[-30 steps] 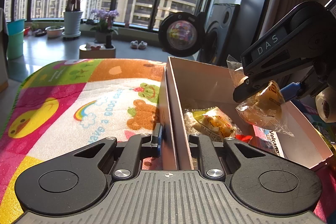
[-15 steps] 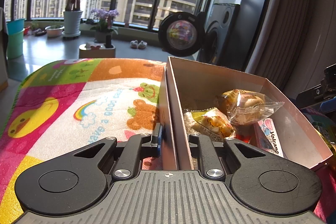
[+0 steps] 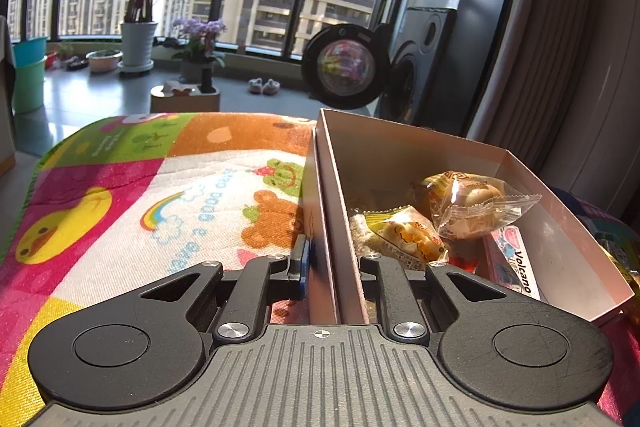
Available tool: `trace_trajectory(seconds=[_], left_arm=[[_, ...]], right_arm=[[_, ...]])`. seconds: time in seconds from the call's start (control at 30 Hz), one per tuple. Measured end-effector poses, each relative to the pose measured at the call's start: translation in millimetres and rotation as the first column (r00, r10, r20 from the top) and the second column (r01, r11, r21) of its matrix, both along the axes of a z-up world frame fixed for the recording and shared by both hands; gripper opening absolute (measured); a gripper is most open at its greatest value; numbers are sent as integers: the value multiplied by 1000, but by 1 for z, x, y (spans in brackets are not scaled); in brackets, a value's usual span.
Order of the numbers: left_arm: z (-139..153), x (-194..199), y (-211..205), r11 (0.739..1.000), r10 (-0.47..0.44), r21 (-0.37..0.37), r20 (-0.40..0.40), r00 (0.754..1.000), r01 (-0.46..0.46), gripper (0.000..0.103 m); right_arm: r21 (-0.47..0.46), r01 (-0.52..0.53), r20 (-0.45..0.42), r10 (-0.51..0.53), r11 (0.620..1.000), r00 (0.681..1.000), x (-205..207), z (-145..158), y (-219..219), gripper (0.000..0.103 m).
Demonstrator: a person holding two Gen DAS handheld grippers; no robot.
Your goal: Organize objects
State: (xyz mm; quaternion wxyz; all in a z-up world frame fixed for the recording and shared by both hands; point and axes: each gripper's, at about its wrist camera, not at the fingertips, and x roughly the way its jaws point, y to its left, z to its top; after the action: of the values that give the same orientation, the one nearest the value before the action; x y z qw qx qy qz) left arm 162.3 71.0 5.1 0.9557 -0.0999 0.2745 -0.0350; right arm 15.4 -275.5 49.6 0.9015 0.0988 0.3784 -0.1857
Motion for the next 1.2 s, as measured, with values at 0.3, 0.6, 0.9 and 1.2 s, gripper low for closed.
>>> trace_trajectory(seconds=[0.3, 0.6, 0.9, 1.2], left_arm=[[0, 0, 0, 1000, 0, 1, 0, 1000, 0, 16], [0, 0, 0, 1000, 0, 0, 0, 1000, 0, 17], [0, 0, 0, 1000, 0, 0, 0, 1000, 0, 17], [0, 0, 0, 1000, 0, 0, 0, 1000, 0, 17]], right_arm=[[-33, -41, -37, 40, 999, 999, -19, -64, 11, 103], [-41, -30, 8, 30, 999, 1000, -22, -67, 15, 103], [-51, -23, 20, 24, 998, 999, -24, -67, 19, 103], [-54, -68, 103, 73, 996, 992, -38, -53, 37, 103]])
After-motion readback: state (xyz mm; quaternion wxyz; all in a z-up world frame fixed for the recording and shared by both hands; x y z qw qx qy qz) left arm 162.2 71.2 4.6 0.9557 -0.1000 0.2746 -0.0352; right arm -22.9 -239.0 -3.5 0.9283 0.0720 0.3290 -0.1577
